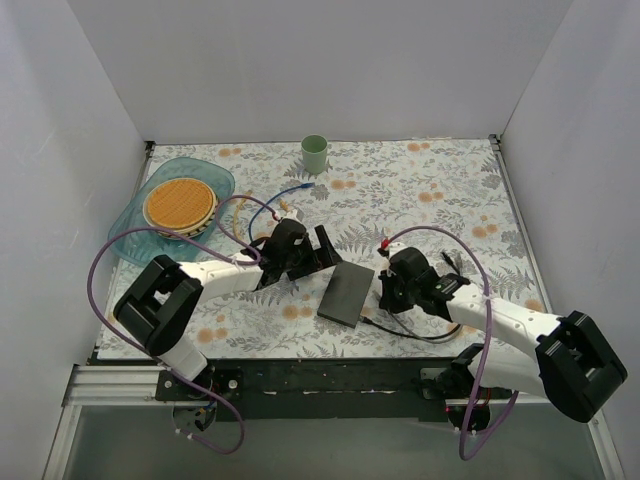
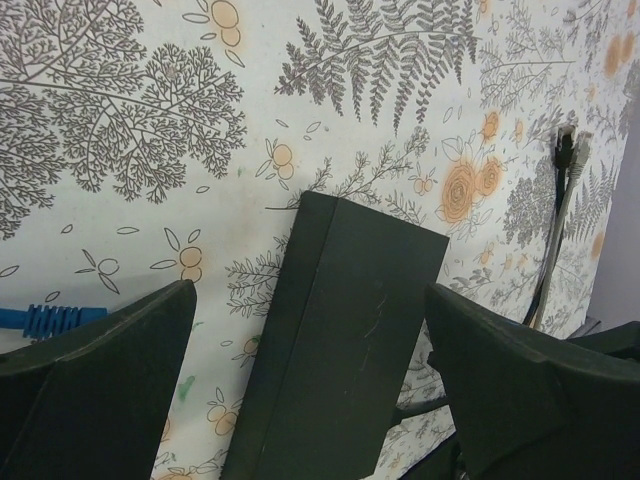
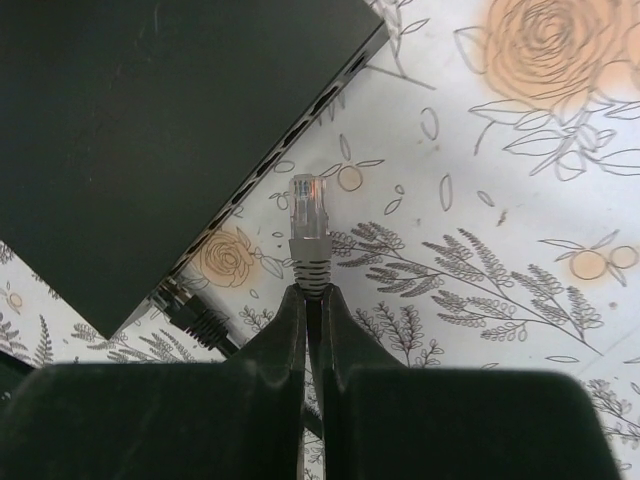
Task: Insert the plug into the switch port
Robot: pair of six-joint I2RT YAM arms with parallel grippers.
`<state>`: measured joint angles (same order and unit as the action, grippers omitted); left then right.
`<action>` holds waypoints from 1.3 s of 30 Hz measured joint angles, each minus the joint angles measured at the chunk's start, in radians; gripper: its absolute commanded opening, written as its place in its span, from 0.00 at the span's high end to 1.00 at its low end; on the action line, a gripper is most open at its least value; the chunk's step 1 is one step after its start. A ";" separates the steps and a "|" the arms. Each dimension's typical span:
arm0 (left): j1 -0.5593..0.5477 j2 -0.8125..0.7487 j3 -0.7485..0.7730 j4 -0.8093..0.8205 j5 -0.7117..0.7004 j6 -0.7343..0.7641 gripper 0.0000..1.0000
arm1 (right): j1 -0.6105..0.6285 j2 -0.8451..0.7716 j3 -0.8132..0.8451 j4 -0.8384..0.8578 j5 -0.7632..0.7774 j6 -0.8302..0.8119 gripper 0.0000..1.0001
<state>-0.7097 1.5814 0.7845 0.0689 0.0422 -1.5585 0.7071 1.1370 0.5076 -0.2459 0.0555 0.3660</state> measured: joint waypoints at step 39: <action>0.001 0.063 -0.003 0.053 0.085 0.019 0.02 | 0.069 -0.008 -0.014 0.028 -0.200 -0.073 0.99</action>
<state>-0.7090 1.6444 0.7818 0.1223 0.1276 -1.5398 0.7757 1.1286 0.4934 -0.2176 -0.1444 0.2928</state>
